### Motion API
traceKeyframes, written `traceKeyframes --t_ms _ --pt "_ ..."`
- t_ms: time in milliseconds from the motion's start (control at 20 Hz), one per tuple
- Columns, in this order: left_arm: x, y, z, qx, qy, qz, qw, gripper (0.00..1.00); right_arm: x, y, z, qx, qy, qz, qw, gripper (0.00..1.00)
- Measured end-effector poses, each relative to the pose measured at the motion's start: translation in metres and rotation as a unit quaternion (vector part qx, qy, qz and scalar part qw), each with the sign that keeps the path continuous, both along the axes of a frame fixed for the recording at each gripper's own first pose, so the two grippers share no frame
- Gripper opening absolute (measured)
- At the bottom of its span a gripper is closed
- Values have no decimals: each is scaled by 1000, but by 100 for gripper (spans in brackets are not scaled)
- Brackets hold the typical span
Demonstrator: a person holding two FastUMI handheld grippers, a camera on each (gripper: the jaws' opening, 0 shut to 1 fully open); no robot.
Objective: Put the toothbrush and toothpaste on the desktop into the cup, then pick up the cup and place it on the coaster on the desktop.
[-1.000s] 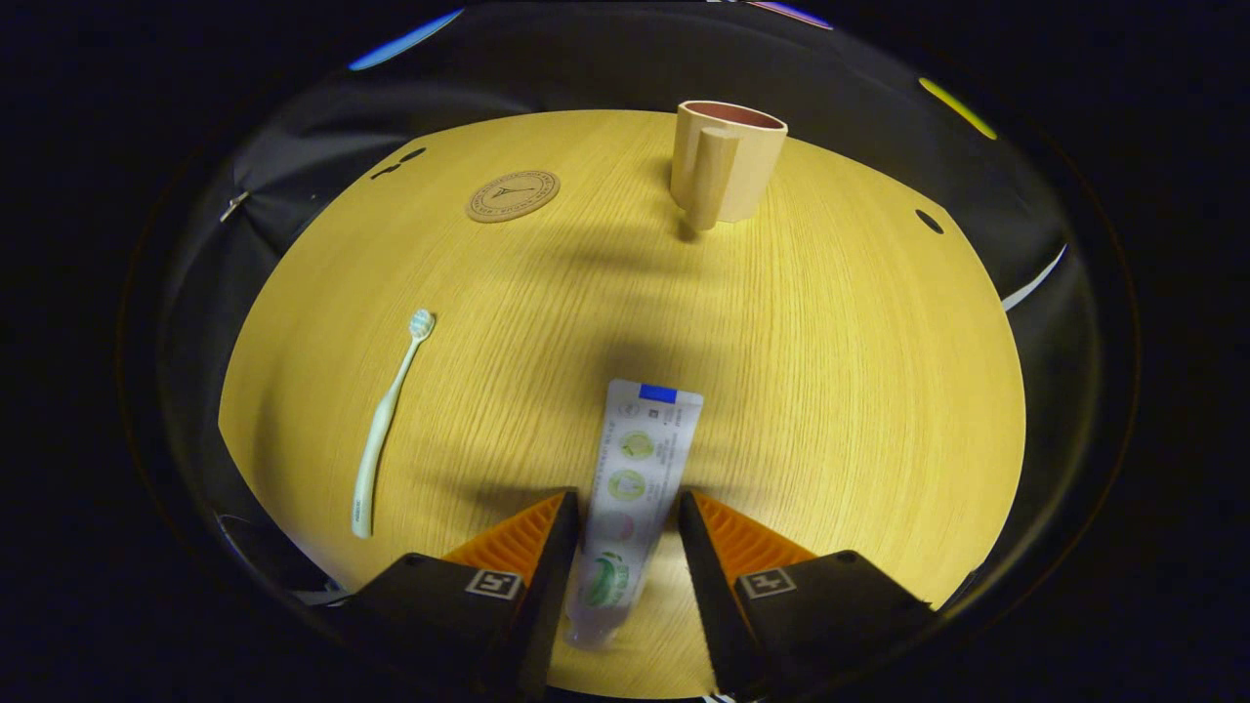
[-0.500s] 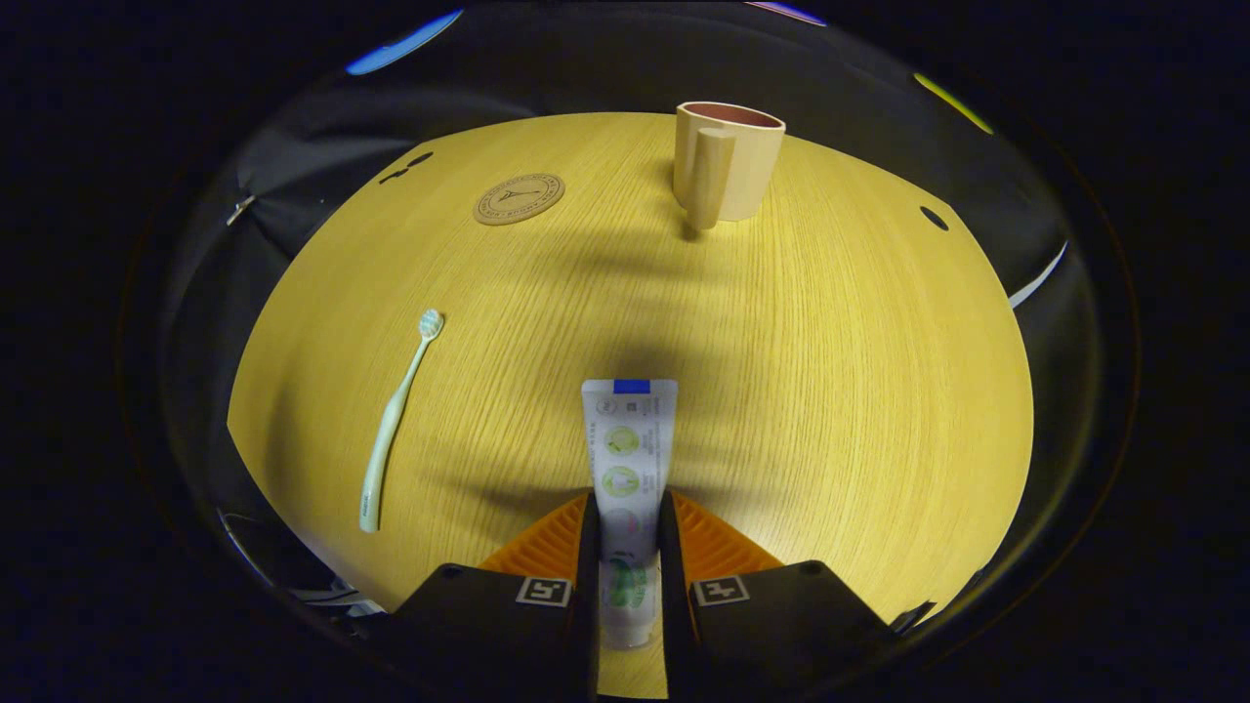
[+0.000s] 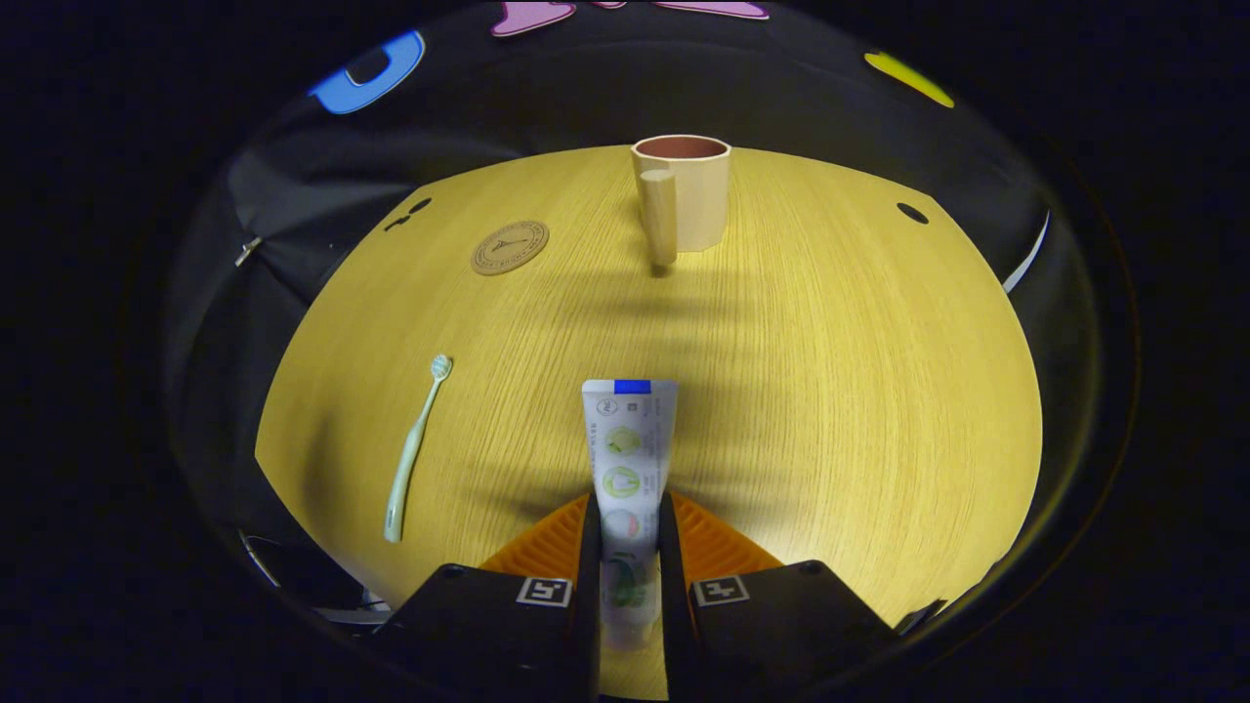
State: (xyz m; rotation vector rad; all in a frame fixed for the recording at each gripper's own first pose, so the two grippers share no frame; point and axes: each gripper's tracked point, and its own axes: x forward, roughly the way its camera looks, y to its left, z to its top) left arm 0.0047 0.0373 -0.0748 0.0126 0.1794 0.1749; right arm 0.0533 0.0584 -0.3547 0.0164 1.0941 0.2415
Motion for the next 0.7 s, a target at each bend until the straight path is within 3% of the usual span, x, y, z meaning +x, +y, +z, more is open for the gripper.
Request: traceKeyframes --t_ms 300,400,500,700 --pt "35 -40 -89 -32 109 -73 991 98 5 -18 55 21 -53 0 998 30" --pt "44 -54 -130 -40 164 -91 981 99 5 -26 74 31 -67 -9 997 30" --pt "54 -58 -173 -38 228 -93 968 98 2 -33 92 36 -78 -9 996 30" --pt "57 -64 -233 -78 316 -85 942 97 -8 -38 118 51 -95 -6 994 27"
